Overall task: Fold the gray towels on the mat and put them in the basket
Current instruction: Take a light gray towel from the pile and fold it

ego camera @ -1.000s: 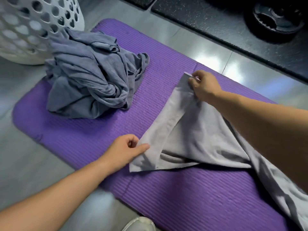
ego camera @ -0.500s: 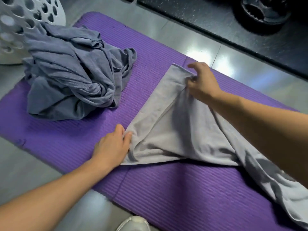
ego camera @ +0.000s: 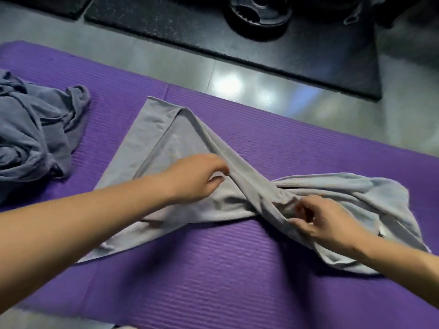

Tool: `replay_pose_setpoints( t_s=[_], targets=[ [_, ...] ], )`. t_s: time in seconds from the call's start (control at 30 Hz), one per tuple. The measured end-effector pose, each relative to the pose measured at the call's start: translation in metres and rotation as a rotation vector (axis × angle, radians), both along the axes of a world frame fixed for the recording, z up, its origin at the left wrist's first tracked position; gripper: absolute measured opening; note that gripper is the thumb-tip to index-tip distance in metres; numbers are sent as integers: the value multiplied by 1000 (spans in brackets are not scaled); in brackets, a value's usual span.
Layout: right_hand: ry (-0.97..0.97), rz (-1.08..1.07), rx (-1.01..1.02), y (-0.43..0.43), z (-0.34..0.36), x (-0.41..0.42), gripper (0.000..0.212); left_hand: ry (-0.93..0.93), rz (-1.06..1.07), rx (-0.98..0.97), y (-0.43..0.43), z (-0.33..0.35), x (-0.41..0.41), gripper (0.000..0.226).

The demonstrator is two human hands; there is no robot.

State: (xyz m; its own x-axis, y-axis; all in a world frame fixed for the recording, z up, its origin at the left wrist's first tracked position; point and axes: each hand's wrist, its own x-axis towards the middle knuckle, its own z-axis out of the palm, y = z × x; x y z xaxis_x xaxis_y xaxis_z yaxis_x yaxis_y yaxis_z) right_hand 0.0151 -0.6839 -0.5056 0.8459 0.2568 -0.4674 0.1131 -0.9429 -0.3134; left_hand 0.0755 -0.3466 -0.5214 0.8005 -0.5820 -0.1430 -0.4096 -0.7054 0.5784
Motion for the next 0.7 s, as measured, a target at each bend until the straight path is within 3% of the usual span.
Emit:
replay_pose_setpoints(
  t_s=[0.17, 0.3, 0.4, 0.53, 0.63, 0.7],
  targets=[
    [31, 65, 87, -56, -27, -21, 29, 38, -419, 73, -103, -13, 16, 23],
    [11, 5, 164, -70, -43, -33, 36, -7, -448, 123, -128, -29, 4, 20],
    [-1, 12, 261, -79, -48, -41, 25, 83, -347, 53, -130, -25, 3, 11],
    [-105, -187, 496, -100, -28, -26, 19, 361, -17, -67, -133, -1, 21, 13],
    [-87, -416, 536, -118, -12, 10, 16, 361, 228, -165, -146, 11, 40, 18],
    [51, -553, 673, -125, -1, 31, 18, 322, 345, -181, -160, 14, 57, 18]
  ],
)
